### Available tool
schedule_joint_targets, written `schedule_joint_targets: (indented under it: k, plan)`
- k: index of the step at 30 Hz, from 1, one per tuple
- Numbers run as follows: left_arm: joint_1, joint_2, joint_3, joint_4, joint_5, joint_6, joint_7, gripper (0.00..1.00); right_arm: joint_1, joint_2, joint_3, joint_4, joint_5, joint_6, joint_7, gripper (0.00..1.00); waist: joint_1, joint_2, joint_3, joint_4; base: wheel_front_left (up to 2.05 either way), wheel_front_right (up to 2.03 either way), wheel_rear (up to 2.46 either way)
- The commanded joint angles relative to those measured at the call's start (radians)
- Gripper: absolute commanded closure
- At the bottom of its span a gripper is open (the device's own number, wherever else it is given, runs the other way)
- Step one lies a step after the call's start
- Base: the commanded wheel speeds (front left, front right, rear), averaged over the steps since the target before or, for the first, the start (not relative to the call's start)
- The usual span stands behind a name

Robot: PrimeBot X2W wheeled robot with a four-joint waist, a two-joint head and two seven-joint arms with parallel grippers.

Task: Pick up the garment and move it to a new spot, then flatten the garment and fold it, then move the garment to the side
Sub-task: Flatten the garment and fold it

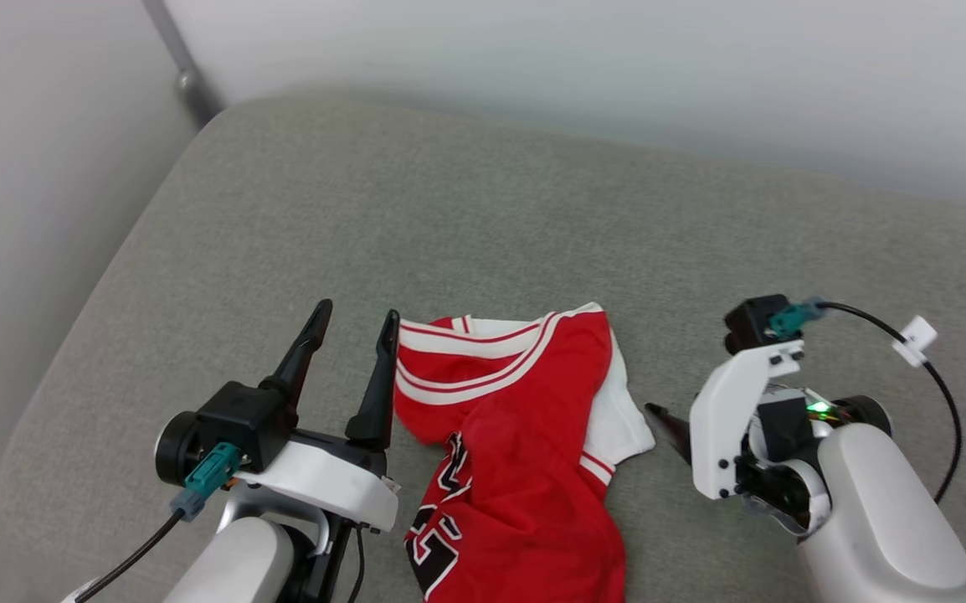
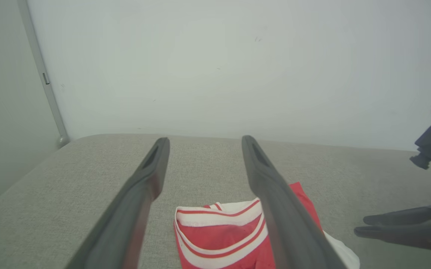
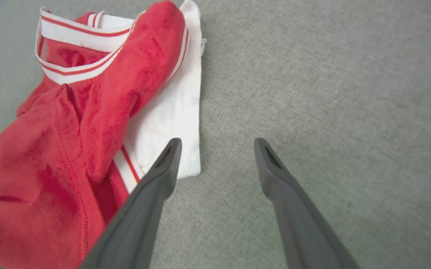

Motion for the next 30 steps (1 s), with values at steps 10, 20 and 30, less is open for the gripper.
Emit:
schedule_joint_targets:
  k: [10,20,30]
  plan:
    - [-0.016,-0.042,-0.002,0.033,0.007,-0.024,-0.019,0.0,-0.071,0.013,0.109,0.135,0.078,-0.001,0.161,0.0,0.0,0.0,0.061,0.056,0.0,0.0,0.0]
    - [-0.022,-0.058,0.011,0.05,0.025,-0.036,-0.024,0.0,-0.07,0.02,0.159,0.19,0.136,-0.001,0.17,1.0,0.0,0.0,0.082,0.048,0.0,0.0,0.0]
    - [-0.001,-0.048,0.02,0.064,0.032,-0.033,-0.025,0.0,-0.132,-0.038,0.236,0.056,0.178,-0.001,0.046,1.0,0.0,0.0,0.036,0.011,0.0,0.0,0.0]
